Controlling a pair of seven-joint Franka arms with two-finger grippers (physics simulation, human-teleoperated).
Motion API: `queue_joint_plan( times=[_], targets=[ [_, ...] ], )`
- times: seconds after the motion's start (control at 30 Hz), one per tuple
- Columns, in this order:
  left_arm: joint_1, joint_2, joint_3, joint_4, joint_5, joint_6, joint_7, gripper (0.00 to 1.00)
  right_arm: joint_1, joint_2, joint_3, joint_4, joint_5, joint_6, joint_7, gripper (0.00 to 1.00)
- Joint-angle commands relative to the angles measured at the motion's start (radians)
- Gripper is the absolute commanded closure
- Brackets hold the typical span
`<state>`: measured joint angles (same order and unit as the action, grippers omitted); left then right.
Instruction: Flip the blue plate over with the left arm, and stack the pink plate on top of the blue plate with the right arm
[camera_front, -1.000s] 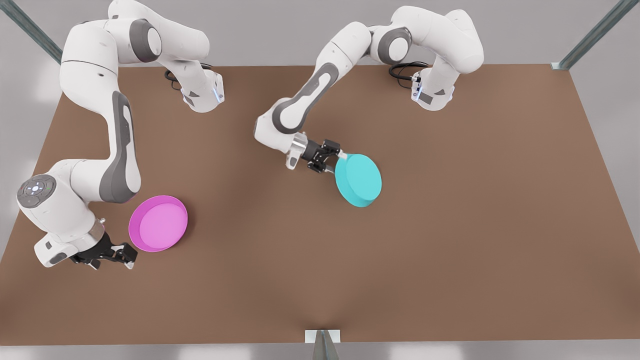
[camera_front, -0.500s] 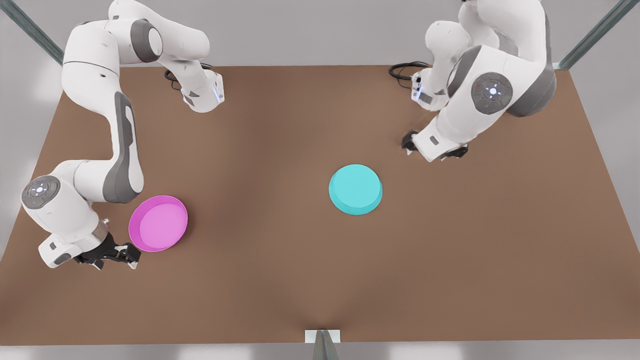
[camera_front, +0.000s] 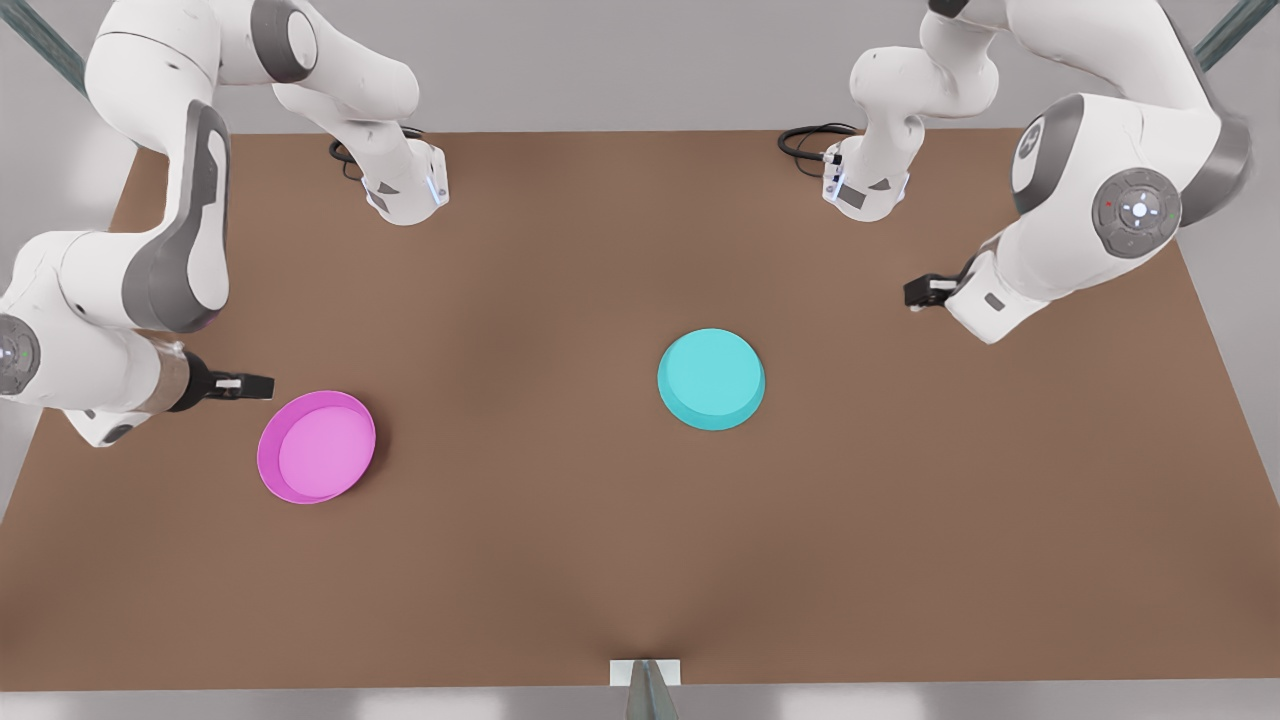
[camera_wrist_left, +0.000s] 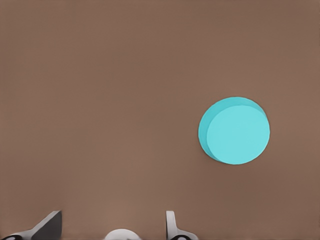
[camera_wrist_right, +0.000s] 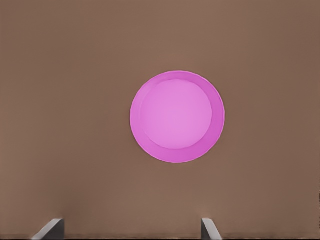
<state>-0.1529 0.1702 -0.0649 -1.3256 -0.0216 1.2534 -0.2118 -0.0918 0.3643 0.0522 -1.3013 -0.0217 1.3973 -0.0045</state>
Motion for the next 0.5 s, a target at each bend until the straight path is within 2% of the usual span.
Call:
queue_joint_plan(
  times=[0.0, 0.03, 0.07, 0.13, 0.2, 0.27, 0.33, 0.47],
  targets=[
    [0.003, 0.0, 0.002, 0.003, 0.002, 0.0, 0.0, 0.0, 0.0, -0.002, 0.0, -0.015, -0.001, -0.003, 0.0, 0.0],
    [0.007, 0.0, 0.002, 0.003, 0.002, -0.002, 0.002, 0.0, -0.014, -0.004, 0.003, -0.059, -0.004, 0.014, -0.009, 0.0],
    [0.009, -0.001, 0.002, 0.003, 0.002, -0.002, 0.002, 0.0, -0.114, -0.019, 0.049, -0.144, 0.002, 0.064, -0.087, 0.0],
    [0.01, 0.003, 0.004, 0.005, 0.005, 0.003, 0.002, 0.0, -0.207, 0.008, 0.066, -0.168, 0.028, 0.104, -0.12, 0.0],
    [0.024, 0.009, 0.004, 0.019, 0.003, 0.011, 0.008, 0.0, -0.425, 0.067, 0.233, -0.191, 0.046, 0.184, -0.117, 0.0],
    [0.024, 0.014, 0.004, 0.022, 0.003, 0.014, 0.002, 0.0, -0.496, 0.176, 0.239, -0.187, 0.051, 0.296, -0.213, 0.0],
    [0.026, 0.015, 0.004, 0.028, 0.003, 0.012, 0.008, 0.0, -0.508, 0.222, 0.245, -0.199, 0.065, 0.42, -0.324, 0.0],
    [0.029, 0.015, 0.004, 0.028, 0.003, 0.014, 0.0, 0.0, -0.537, 0.274, 0.272, -0.239, 0.077, 0.551, -0.379, 0.0]
  ],
)
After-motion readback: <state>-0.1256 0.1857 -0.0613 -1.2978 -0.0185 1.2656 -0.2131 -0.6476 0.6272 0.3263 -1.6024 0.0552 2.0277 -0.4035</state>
